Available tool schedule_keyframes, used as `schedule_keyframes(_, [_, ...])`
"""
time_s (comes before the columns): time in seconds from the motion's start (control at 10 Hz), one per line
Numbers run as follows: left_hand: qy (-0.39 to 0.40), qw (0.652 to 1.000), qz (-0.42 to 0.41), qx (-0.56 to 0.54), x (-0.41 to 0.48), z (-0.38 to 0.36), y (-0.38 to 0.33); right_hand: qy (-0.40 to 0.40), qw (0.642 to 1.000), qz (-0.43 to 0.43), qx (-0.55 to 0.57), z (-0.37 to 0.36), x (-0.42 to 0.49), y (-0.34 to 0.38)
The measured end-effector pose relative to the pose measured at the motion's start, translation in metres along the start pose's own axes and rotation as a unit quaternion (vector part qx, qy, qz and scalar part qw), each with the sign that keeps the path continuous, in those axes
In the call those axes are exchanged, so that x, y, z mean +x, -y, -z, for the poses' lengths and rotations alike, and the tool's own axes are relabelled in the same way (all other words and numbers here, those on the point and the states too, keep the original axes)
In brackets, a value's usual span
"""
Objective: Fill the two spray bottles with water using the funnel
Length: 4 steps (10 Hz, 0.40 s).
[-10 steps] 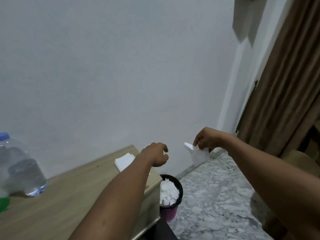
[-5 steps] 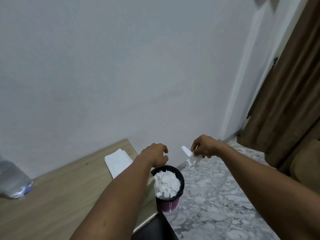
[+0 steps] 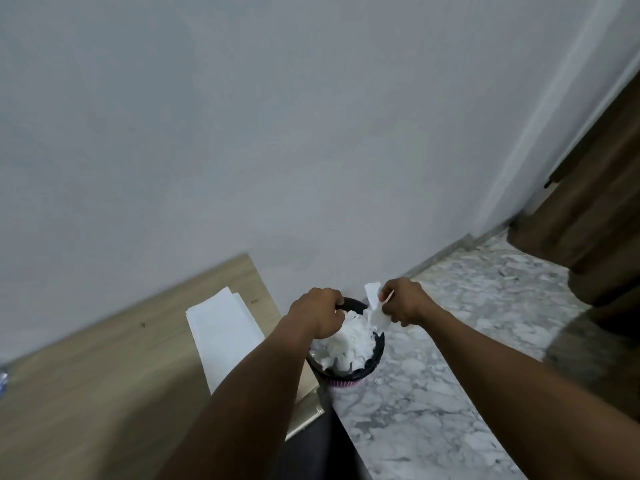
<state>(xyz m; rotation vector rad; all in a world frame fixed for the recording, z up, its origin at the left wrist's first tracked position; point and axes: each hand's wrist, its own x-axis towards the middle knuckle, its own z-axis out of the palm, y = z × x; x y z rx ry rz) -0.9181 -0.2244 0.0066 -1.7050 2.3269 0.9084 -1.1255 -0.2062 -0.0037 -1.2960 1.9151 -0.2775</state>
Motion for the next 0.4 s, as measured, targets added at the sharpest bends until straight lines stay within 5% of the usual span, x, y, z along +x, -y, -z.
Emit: schedule_keyframes(0.4, [0.027, 0.999, 0.03, -0.026, 0.04, -0.015, 0.024, 0.049, 0.998, -0.004, 0.042, -0.017, 0.044, -0.011])
